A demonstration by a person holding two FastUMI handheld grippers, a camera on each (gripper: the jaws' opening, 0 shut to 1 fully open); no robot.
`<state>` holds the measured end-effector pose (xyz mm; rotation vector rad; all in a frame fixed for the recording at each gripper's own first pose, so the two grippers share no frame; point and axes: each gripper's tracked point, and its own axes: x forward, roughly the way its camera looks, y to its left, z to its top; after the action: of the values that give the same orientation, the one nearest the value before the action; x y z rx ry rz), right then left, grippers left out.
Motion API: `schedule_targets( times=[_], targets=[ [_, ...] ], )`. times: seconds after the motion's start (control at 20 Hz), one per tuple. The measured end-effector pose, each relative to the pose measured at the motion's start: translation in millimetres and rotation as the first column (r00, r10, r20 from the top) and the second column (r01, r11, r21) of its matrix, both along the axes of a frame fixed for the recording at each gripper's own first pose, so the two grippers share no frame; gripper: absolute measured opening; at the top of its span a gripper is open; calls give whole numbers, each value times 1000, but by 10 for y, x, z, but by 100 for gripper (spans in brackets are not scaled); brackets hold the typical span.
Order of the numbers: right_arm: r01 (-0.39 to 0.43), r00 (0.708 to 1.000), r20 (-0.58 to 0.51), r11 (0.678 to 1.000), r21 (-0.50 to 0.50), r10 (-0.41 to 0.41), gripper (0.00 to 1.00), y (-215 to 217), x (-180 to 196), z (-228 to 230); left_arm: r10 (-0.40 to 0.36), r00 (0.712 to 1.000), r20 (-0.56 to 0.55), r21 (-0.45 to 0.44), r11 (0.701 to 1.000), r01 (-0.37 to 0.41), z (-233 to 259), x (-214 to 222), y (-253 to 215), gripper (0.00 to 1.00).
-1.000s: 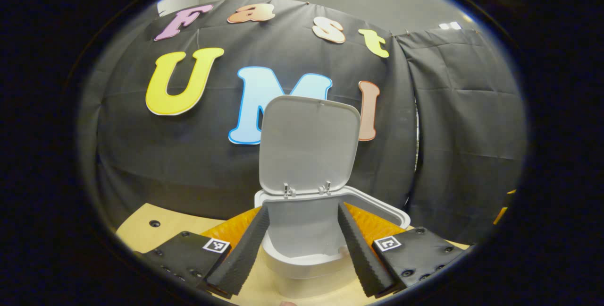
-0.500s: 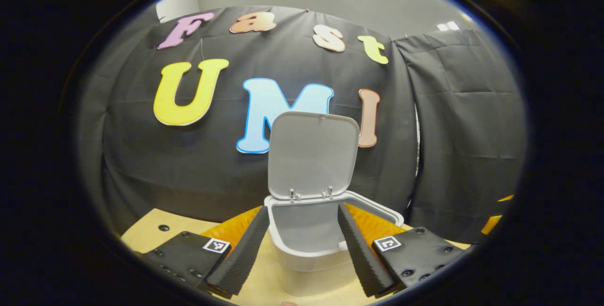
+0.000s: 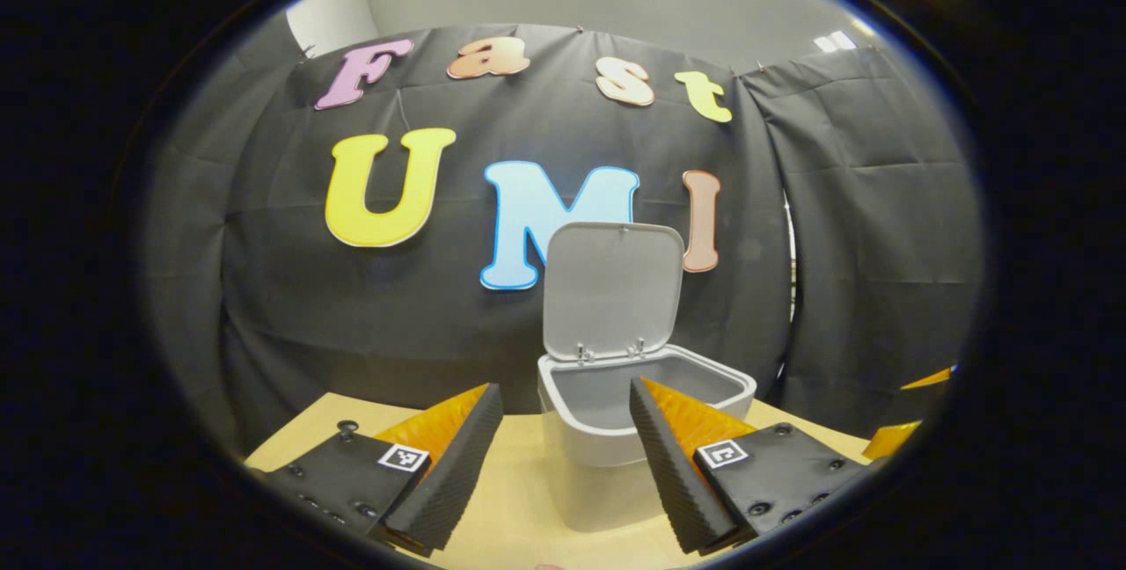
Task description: Press the lid of the desktop garbage bin to open it, pick up the crumpled paper on the desktop and throw it into the bin, then pick up the pop can on the desktop and drop it into the bin, and finally close the garbage bin lid.
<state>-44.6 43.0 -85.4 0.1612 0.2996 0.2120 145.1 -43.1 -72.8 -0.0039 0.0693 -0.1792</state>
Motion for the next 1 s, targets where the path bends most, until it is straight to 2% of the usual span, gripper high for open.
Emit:
schedule_targets(
  times=[0.25,0.55,0.8,1.0],
  targets=[
    [-116,993,-14,993,-7,116,99,359,-33,-46,45,999,-9,-18,999,-45,15,-196,179,95],
    [-239,969,-69,971,-13,237,99,719,-139,-244,84,996,-22,-40,996,-85,26,-343,316,95],
    [-321,938,-144,947,-18,315,99,947,-215,-513,138,989,-46,-55,989,-140,18,-515,520,94],
    [-392,895,-232,920,1,381,99,1141,-328,-788,183,982,-50,-29,982,-184,21,-666,740,95]
  ],
)
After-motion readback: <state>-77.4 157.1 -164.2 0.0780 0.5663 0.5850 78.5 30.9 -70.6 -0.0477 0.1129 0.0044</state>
